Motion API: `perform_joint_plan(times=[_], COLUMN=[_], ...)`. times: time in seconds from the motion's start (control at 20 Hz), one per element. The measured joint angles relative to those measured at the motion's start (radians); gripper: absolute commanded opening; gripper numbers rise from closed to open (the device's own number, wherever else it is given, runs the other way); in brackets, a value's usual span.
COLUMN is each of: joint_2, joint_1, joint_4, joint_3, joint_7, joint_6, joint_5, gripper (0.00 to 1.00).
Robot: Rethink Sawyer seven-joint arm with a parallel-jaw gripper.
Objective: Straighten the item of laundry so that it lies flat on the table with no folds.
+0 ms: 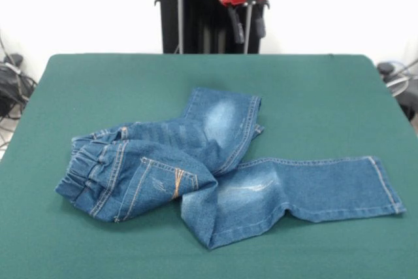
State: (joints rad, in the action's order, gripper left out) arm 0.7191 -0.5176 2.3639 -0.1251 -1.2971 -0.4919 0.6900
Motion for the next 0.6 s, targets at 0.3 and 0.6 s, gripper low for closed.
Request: perform_joint_plan(times=[0.3,0.6], joint_2=[-0.173,-0.397], joint_1=[0.025,0.041], joint_4=[-0.089,-0.187], joint_3=[0.076,0.175], joint_7=[0.000,0.000], joint_6=[-0.163,-0.311], joint_5=[0.031,0.030], gripper=[1.00,1.00])
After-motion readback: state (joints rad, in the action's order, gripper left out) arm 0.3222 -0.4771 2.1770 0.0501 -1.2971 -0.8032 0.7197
